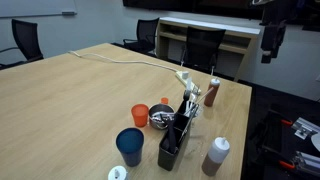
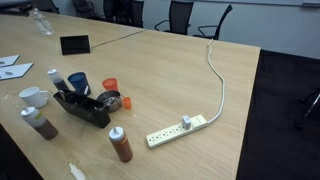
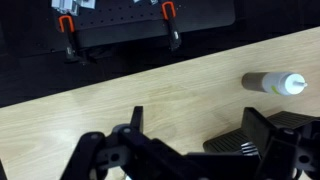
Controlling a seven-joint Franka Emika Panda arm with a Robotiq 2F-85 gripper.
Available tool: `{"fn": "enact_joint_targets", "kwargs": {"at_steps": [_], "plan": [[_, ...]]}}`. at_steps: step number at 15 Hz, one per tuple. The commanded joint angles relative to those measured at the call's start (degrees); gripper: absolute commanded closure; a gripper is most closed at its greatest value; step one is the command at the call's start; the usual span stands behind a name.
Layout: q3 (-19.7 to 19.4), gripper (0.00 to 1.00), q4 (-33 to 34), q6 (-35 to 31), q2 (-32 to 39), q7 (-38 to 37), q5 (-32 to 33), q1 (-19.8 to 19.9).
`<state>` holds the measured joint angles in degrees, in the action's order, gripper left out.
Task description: Move the blue cup forward
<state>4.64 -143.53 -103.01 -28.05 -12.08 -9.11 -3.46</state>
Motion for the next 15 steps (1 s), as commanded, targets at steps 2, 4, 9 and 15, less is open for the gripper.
{"fn": "enact_joint_targets", "kwargs": {"at_steps": [2,4,9,15], "plan": [[0.31,0.0,0.07,0.08,-0.01,0.14,-0.12,0.37],[0.69,0.0,0.16,-0.45,0.11,0.0,0.01,0.17],[2.85,0.0,1.91,-5.93,2.82,1.1,0.57,-1.27],[7.32,0.0,6.54,-16.8,12.5,1.76,1.49,-5.78]]}}
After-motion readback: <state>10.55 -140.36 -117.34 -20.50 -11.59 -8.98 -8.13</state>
